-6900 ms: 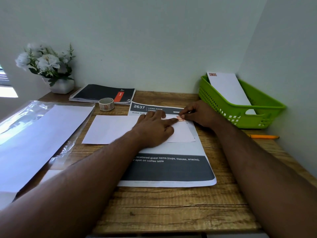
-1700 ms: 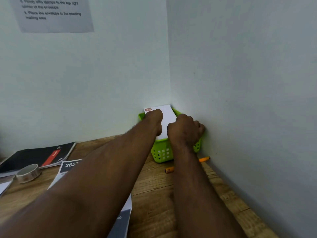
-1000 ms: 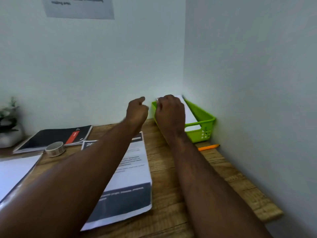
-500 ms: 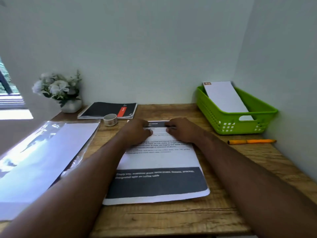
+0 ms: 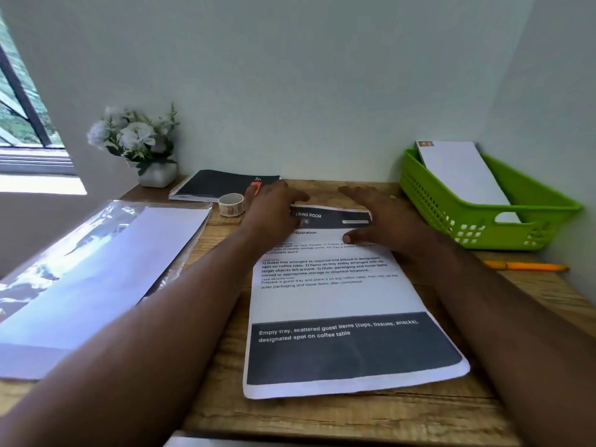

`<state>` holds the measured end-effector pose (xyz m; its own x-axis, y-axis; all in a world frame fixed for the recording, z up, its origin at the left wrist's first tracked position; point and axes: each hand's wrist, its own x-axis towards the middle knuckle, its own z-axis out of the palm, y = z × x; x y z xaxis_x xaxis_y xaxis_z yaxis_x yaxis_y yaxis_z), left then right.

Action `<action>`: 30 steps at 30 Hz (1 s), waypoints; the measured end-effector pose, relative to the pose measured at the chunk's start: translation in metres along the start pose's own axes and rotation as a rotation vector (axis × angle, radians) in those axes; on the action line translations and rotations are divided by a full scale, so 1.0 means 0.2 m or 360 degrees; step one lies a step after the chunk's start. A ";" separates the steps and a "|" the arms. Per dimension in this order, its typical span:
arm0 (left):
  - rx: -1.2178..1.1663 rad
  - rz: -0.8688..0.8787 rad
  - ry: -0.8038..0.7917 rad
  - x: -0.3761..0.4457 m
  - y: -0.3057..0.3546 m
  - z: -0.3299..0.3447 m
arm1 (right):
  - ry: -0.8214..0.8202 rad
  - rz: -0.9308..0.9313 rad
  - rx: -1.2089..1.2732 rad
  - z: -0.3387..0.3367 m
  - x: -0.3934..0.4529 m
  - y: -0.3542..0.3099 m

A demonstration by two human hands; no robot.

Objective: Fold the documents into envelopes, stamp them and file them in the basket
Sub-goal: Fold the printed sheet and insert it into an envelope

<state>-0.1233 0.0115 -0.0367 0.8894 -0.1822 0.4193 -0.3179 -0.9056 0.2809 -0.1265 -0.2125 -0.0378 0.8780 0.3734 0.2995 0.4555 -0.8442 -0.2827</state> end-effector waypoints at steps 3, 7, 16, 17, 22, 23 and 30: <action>-0.0205 0.0070 0.0252 -0.01 0.03 0.00 | 0.0157 0.0060 -0.0242 0.01 0.01 0.01; -0.0157 0.0215 0.0679 -0.04 0.06 -0.01 | 0.0888 -0.0167 -0.0555 -0.01 0.04 0.00; 0.0184 -0.0036 -0.0147 -0.08 0.12 0.00 | 0.0245 -0.0123 -0.0465 0.03 0.05 -0.03; 0.0129 -0.0065 -0.0247 -0.08 0.12 0.02 | 0.0131 -0.0110 -0.0454 0.03 0.04 -0.03; -0.0225 -0.0099 -0.0358 -0.06 0.13 0.05 | -0.0250 -0.0010 -0.0111 0.01 0.02 -0.04; -0.0264 -0.0116 -0.0382 -0.06 0.14 0.06 | -0.0286 0.0020 -0.0093 0.00 0.02 -0.04; 0.0041 0.0037 -0.0480 -0.05 0.12 0.16 | -0.0353 0.0104 -0.0121 0.03 0.03 -0.08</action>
<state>-0.1291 -0.0196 -0.0615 0.9407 -0.3048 0.1487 -0.3341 -0.9086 0.2508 -0.1277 -0.1949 -0.0363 0.9198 0.3856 0.0728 0.3918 -0.8927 -0.2228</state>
